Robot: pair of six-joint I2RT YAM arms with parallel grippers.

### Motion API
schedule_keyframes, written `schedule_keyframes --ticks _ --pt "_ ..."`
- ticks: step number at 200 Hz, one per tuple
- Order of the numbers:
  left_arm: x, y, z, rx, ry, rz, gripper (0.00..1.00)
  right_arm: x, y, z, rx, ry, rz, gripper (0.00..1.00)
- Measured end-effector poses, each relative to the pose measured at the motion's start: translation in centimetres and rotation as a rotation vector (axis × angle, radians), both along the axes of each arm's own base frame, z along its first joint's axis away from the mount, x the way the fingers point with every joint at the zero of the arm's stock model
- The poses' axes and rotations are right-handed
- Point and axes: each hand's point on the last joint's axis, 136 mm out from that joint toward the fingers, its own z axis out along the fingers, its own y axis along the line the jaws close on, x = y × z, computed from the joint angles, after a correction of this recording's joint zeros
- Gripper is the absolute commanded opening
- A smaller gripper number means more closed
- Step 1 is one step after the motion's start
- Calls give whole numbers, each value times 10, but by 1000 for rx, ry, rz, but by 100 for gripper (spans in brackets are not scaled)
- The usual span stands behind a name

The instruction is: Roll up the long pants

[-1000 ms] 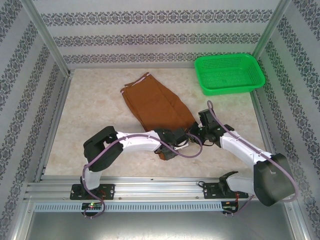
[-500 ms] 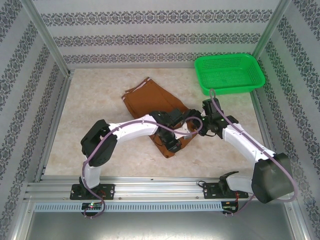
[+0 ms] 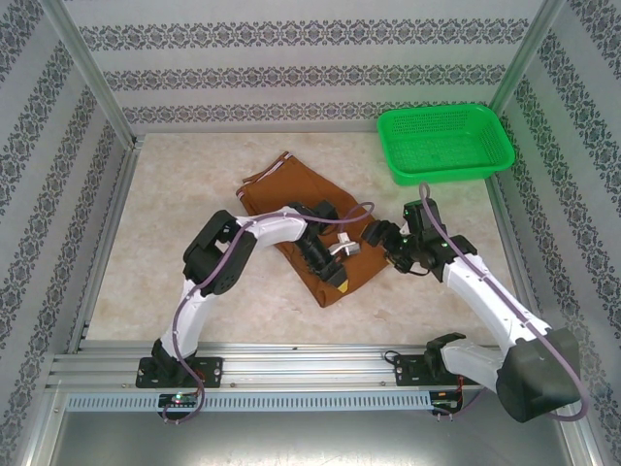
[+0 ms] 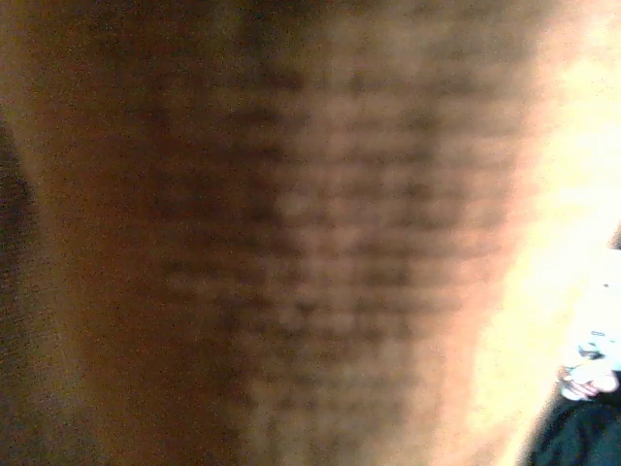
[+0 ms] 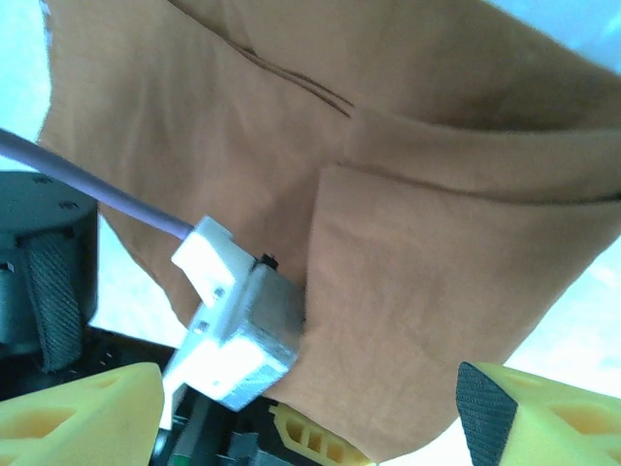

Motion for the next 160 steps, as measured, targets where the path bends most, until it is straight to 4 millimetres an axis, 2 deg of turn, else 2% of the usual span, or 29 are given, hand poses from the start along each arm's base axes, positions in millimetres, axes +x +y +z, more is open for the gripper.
schedule_keyframes --ticks 37,61,97,112,120,126,127,131,135,145,160 --pt "11 -1 8 -87 77 23 4 -11 2 -44 -8 133 15 81" --pt "12 2 16 -139 124 29 3 -9 3 -53 -15 148 17 81" --pt "4 3 28 -212 172 -4 0 1 5 -70 -28 163 21 81" --pt "1 3 28 -223 186 -13 0 8 7 -78 -33 171 21 78" --pt "0 4 26 -223 195 -17 0 14 8 -83 -36 174 25 72" --pt "0 4 24 -221 199 -18 0 16 10 -87 -38 178 30 55" --pt "0 4 24 -221 200 -18 1 17 10 -88 -37 179 29 51" --pt "-1 5 22 -217 204 -17 4 19 11 -91 -41 177 38 19" --pt "-1 5 21 -213 206 -17 7 21 12 -94 -37 182 36 0" --pt "0 6 14 -186 199 -16 12 23 14 -100 -27 188 42 0" --pt "1 12 -4 -111 155 -5 30 27 19 -101 -4 171 47 0"
